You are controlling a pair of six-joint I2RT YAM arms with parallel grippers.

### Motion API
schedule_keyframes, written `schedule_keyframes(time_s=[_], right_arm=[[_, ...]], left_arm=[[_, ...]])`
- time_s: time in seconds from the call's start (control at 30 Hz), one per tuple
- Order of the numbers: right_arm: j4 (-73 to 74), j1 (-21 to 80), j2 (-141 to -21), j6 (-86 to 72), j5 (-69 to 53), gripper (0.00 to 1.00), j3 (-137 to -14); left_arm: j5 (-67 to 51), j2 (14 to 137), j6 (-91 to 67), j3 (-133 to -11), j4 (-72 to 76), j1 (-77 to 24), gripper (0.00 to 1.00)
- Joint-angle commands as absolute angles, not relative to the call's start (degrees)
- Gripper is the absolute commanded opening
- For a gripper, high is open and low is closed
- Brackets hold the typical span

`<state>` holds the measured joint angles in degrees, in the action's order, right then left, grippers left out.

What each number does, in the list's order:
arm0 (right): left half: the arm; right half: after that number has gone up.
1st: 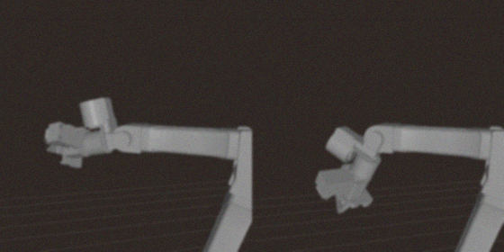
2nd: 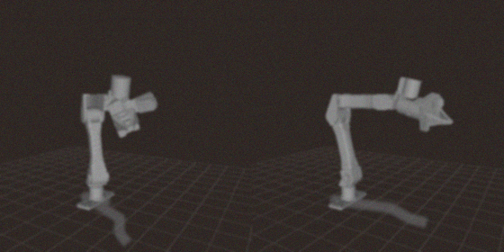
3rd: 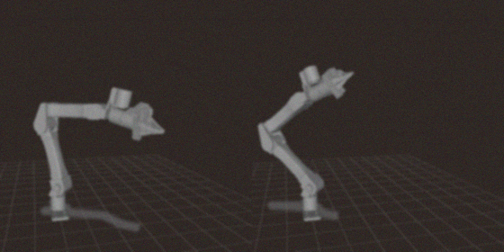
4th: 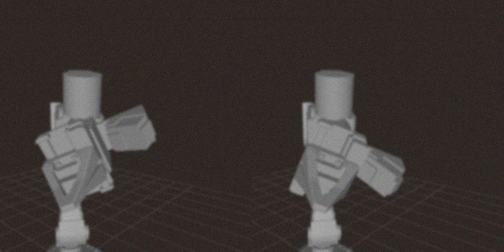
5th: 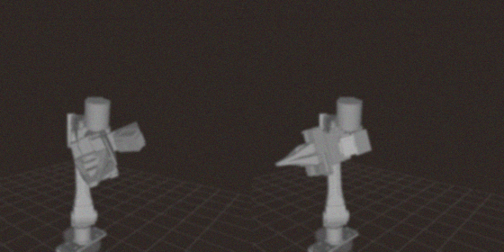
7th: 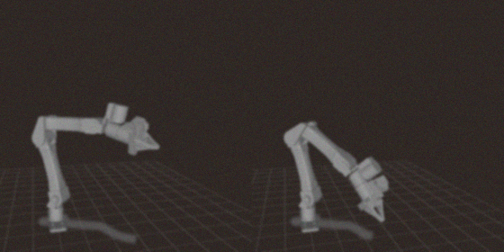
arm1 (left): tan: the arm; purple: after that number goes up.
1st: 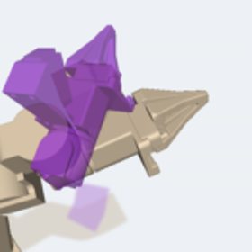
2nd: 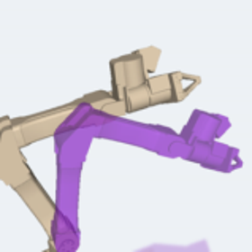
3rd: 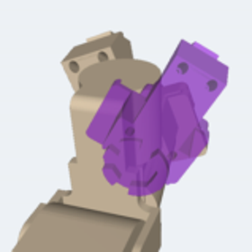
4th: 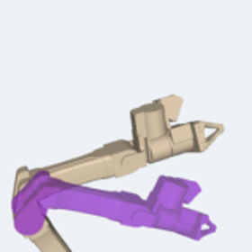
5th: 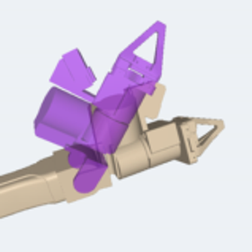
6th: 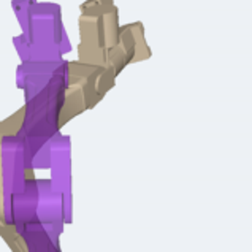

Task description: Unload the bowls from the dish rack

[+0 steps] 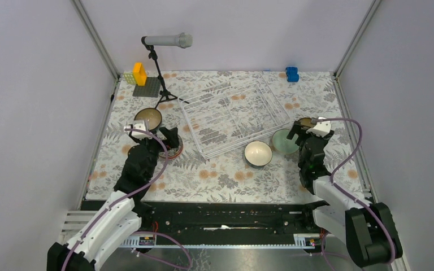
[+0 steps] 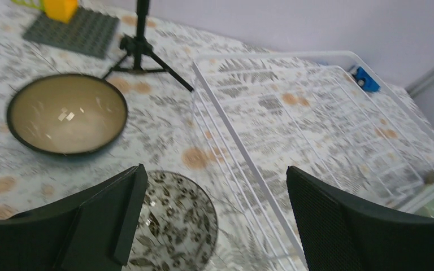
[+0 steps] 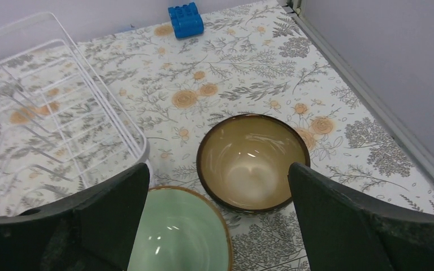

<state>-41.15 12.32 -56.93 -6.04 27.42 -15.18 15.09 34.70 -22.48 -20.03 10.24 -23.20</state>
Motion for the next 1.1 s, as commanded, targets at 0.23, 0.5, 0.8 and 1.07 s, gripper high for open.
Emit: schedule_keyframes(time_s=[0.23,0.5,0.8,1.07], right_arm=[[-69.9,11.6,-75.9,7.1,28.2,1.0,-12.6],[-64.1,9.5,-75.1,5.2,22.7,0.99,-14.6],[-66.8,9.4,-75.0,5.4,23.5,1.0,-13.5],[-72.8,9.1,-82.4,2.7,25.0,1.0,-10.5]], left_arm=[[26.4,49.8,-5.6,-16.8,34.0,-18.8,0.99],[19.7,59.7,-7.0,-11.1,48.5,-9.4,0.99],[12.0,74.3,-8.8,-11.9,58.6,-3.0,0.99],[9.4,82.7,-5.1,-12.7,67.3,-3.0,0.97]])
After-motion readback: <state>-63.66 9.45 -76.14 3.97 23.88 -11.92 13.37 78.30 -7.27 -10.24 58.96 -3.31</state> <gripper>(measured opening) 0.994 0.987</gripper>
